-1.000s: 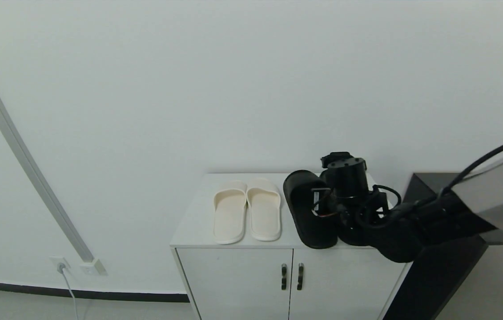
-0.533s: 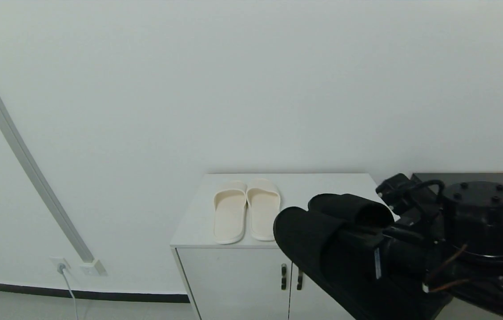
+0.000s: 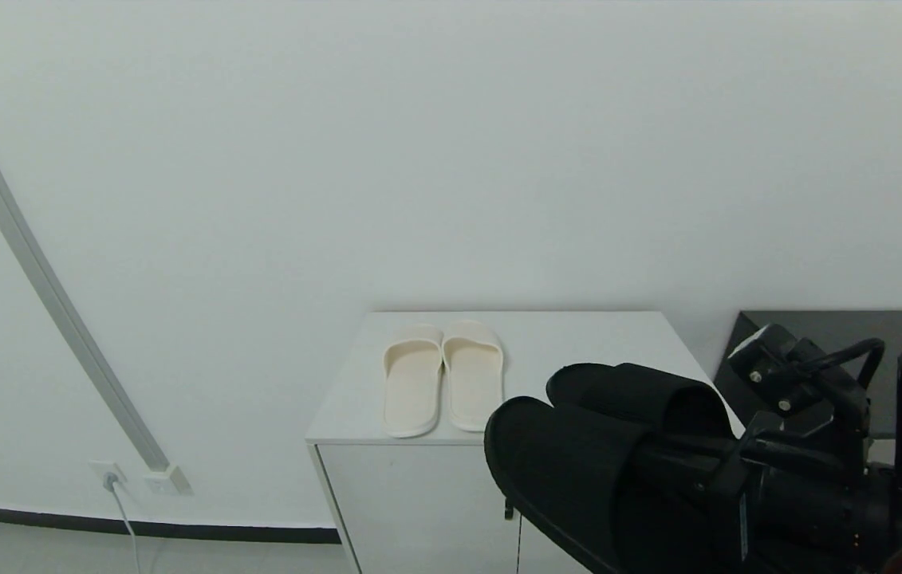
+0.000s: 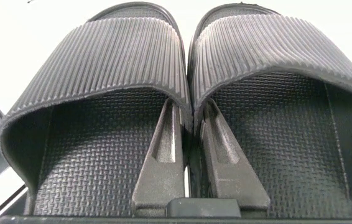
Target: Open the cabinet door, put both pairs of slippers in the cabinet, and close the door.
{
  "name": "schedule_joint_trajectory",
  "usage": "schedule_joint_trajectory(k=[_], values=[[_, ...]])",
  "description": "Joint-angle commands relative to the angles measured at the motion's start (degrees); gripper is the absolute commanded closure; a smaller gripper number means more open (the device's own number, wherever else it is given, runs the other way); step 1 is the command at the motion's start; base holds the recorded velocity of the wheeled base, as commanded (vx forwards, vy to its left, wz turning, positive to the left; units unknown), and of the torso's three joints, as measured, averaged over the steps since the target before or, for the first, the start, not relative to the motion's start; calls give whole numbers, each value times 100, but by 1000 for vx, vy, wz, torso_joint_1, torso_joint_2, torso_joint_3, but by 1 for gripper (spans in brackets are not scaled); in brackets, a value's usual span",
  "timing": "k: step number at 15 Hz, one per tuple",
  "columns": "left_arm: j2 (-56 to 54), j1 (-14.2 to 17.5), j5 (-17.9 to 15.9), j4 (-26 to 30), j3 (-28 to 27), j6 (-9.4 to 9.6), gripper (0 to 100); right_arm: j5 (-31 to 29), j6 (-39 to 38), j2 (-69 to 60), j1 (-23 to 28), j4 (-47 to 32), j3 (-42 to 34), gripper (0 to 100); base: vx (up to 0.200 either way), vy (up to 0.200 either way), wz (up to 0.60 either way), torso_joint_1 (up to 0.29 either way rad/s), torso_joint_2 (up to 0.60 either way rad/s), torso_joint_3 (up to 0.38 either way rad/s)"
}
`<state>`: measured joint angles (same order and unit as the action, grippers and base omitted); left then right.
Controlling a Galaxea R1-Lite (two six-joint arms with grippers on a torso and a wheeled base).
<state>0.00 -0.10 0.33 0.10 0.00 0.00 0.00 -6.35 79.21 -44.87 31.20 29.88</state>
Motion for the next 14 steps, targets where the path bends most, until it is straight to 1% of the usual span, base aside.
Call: schedule_joint_trajectory(k=[1,7,14], values=[[0,1,2,-1,0,0,100,0,-6,6,-13,-8,-8,100,-200,0,0,7,7,-2],[0,1,2,-1,0,-9,100,-44,2,244,-21,27,-26,100,-200,0,0,4,4,2],[0,1,2,-1,0,-18,100,-44,37,244,-4,36,-158,100,0,0,0,0,0,0]])
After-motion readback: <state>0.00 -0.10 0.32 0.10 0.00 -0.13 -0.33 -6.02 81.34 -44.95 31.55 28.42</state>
